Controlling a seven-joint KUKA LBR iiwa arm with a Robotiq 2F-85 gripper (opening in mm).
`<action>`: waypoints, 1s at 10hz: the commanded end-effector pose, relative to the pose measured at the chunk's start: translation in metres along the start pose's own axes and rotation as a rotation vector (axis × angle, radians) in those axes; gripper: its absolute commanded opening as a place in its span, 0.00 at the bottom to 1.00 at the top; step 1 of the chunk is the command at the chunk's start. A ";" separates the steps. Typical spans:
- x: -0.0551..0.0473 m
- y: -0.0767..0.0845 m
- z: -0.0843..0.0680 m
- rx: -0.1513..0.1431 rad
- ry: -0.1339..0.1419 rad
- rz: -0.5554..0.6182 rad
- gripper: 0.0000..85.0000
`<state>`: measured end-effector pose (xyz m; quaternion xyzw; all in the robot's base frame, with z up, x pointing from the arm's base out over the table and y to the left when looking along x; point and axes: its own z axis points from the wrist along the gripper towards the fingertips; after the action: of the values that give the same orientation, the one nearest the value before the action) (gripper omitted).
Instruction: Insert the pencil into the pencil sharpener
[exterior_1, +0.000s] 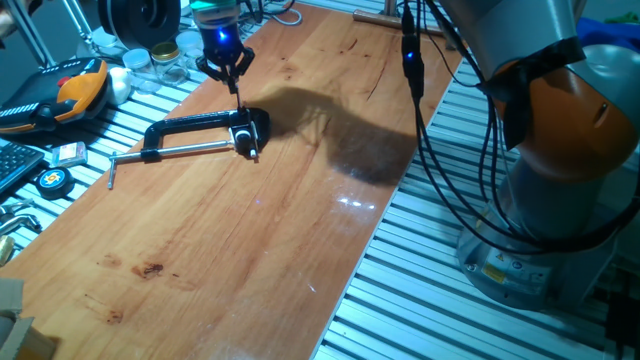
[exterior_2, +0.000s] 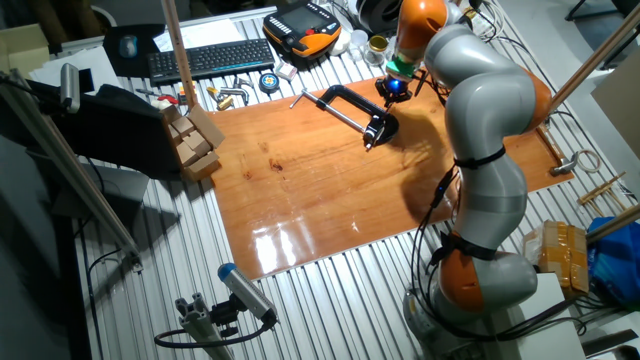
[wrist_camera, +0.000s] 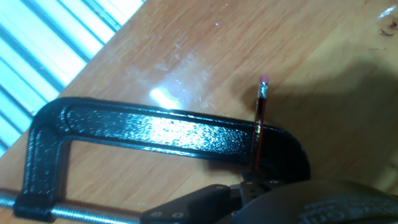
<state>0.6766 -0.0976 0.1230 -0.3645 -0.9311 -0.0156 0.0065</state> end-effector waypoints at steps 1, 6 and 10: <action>0.000 0.002 -0.003 -0.009 -0.005 -0.017 0.00; -0.005 0.004 -0.011 -0.018 -0.040 -0.084 0.00; -0.005 0.004 -0.011 -0.028 -0.100 -0.176 0.00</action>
<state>0.6833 -0.0978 0.1340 -0.2818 -0.9584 -0.0106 -0.0452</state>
